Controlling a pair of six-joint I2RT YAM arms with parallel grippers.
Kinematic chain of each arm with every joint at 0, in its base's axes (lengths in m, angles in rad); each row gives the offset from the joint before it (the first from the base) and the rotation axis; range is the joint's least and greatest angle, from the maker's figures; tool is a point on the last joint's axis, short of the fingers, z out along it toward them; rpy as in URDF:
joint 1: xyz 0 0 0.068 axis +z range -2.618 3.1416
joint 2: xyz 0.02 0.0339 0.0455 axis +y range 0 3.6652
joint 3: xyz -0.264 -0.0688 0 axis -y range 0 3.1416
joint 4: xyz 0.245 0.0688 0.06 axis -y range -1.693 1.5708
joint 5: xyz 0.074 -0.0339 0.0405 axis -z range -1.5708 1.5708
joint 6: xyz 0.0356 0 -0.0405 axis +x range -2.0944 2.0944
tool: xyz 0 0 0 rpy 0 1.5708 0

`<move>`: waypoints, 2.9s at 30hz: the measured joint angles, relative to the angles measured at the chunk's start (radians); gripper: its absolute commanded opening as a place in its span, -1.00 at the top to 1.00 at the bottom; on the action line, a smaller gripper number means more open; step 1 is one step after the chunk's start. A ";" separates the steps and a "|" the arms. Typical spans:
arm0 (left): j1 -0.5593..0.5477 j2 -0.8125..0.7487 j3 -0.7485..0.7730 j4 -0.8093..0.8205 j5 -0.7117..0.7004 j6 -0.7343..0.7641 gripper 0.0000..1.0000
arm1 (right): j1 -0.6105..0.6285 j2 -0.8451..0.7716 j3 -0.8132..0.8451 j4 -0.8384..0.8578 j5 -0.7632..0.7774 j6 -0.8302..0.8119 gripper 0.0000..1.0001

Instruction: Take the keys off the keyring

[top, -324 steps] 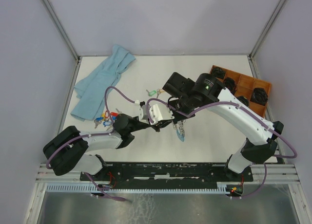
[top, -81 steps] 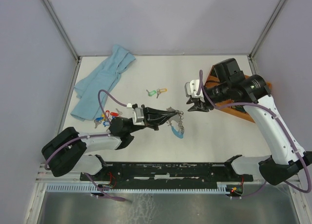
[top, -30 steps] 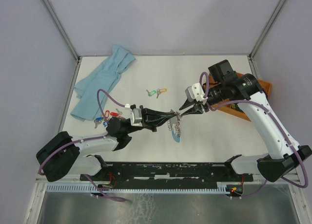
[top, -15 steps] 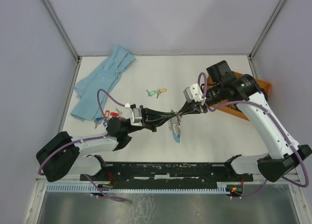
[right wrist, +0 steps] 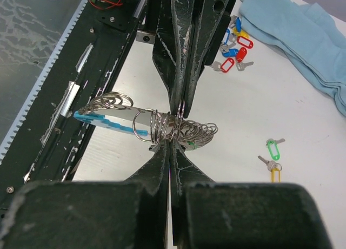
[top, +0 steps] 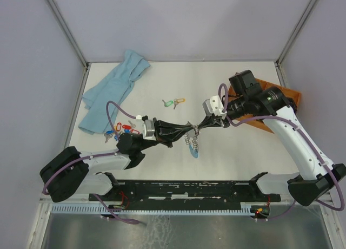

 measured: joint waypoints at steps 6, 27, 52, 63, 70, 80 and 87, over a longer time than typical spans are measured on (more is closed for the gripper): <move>-0.001 0.001 -0.003 0.011 -0.045 -0.044 0.94 | 0.005 -0.024 -0.039 0.074 0.019 0.051 0.99; -0.023 0.081 -0.003 0.060 -0.192 -0.154 0.95 | 0.005 -0.039 -0.134 0.232 0.082 0.220 0.92; -0.024 0.080 -0.003 0.061 -0.179 -0.175 0.94 | -0.075 -0.063 -0.089 0.209 0.075 0.333 0.13; -0.019 0.046 -0.003 0.056 -0.094 -0.175 0.95 | -0.102 -0.061 -0.061 0.201 -0.019 0.400 -0.19; 0.084 0.056 0.040 0.032 0.034 -0.294 0.94 | -0.102 -0.043 0.087 0.008 0.015 0.112 -0.99; 0.260 0.358 0.370 0.056 0.446 -0.845 0.94 | -0.102 -0.003 0.134 -0.167 0.105 -0.242 -0.98; 0.267 0.529 0.539 0.053 0.658 -1.146 0.94 | -0.102 0.006 0.183 -0.251 0.171 -0.445 -0.60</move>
